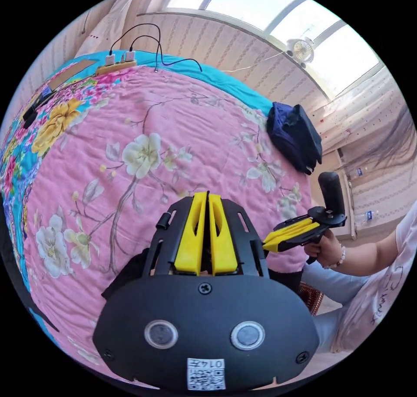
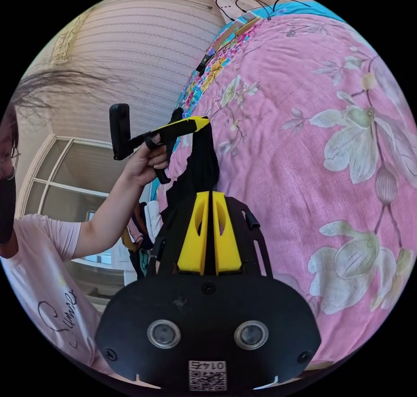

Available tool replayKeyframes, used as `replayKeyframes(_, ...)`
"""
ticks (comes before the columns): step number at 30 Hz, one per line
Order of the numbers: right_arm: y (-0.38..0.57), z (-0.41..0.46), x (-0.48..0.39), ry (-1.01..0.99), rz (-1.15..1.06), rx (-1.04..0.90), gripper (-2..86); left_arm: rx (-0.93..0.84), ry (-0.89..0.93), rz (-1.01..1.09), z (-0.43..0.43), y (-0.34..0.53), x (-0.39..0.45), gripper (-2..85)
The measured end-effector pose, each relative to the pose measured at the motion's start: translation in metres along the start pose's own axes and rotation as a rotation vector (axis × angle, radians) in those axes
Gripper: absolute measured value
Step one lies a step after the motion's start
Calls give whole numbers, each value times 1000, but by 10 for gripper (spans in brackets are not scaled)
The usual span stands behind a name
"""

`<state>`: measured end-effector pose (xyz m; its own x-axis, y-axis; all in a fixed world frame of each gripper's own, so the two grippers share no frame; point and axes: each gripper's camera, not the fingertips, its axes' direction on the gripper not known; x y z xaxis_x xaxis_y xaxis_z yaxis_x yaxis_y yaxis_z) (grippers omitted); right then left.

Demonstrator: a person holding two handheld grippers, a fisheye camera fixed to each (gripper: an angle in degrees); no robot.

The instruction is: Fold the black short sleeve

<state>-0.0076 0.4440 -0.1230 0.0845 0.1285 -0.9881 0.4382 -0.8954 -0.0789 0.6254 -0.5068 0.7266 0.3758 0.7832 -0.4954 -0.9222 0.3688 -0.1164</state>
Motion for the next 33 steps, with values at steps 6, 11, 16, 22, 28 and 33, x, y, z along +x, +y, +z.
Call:
replayKeyframes(6,-6,47,-9,81,106,-52,8,0,-5,-104,8,23,-21,48)
replayKeyframes(11,-9,64,-41,134,80,-72,8,289,-37,-229,-94,111,-36,54)
replayKeyframes(16,-13,90,-104,219,-113,-141,1,428,-175,-579,-153,287,-35,46)
replayKeyframes(22,-24,218,-216,221,-524,-488,-2,404,-349,-1030,-179,498,-31,31)
replayKeyframes(28,-8,377,-340,101,-850,-659,8,470,-372,-1239,-180,591,-50,36)
replayKeyframes(33,15,492,-424,117,-999,-708,53,589,-244,-1255,-172,613,-79,50)
